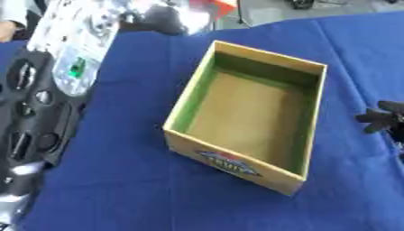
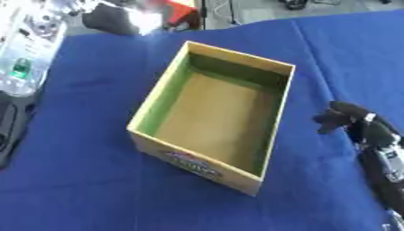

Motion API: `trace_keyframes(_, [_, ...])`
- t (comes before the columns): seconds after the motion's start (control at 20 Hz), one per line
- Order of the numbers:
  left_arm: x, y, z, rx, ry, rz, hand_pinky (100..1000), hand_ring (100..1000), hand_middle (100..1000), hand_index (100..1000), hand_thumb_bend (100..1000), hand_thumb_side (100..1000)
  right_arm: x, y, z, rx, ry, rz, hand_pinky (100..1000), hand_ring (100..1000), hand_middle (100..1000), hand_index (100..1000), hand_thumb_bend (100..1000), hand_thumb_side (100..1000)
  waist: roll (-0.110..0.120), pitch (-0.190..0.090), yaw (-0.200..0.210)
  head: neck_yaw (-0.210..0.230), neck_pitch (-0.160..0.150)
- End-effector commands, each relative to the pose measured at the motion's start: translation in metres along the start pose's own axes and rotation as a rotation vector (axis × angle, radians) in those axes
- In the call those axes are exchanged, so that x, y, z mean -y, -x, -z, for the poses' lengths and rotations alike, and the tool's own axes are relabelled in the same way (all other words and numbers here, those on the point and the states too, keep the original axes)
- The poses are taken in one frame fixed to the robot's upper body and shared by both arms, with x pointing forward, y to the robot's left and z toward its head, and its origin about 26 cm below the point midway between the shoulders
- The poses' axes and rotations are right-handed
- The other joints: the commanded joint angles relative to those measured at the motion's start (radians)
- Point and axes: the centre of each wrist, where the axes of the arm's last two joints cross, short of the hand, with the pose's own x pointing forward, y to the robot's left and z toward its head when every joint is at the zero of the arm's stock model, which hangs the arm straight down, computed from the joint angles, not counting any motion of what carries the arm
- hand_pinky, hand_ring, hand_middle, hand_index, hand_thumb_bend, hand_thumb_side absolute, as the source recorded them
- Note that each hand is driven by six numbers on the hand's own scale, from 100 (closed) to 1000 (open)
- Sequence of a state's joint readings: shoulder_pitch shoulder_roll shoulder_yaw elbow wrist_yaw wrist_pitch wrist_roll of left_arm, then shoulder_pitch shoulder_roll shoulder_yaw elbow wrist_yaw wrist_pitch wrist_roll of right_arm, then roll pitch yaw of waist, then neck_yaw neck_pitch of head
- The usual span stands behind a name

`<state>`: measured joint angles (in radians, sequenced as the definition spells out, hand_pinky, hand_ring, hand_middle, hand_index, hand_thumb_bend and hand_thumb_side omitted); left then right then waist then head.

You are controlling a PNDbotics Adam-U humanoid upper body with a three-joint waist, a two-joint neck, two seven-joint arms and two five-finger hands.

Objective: Pick up objects on the table and place them in the box.

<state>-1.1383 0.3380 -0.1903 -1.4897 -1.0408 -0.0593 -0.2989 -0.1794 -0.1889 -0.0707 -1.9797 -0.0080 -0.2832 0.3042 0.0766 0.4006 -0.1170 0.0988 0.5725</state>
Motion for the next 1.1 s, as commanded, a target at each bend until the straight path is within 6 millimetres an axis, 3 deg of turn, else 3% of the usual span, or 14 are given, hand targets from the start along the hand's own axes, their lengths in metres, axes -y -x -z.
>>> trace_keyframes(0.05, [-0.006, -0.005, 0.008, -0.003, -0.044, 0.048, 100, 243, 231, 457, 100, 526, 0.000, -0.006, 0.006, 0.035, -0.008, 0.008, 953, 766, 551, 854, 100, 1000, -0.003, -0.016, -0.006, 0.021, -0.014])
trace_keyframes(0.75, [0.055, -0.028, 0.009, 0.081, 0.123, 0.066, 100, 238, 237, 445, 100, 554, 0.001, -0.007, 0.008, 0.019, 0.047, -0.007, 956, 768, 546, 854, 100, 1000, -0.002, 0.005, -0.016, 0.019, -0.021])
trace_keyframes(1.1, [0.074, -0.030, 0.008, 0.108, 0.199, 0.069, 100, 239, 239, 452, 100, 565, 0.002, -0.007, 0.009, -0.039, 0.116, -0.014, 962, 767, 536, 855, 100, 1000, 0.000, 0.009, -0.014, 0.015, -0.023])
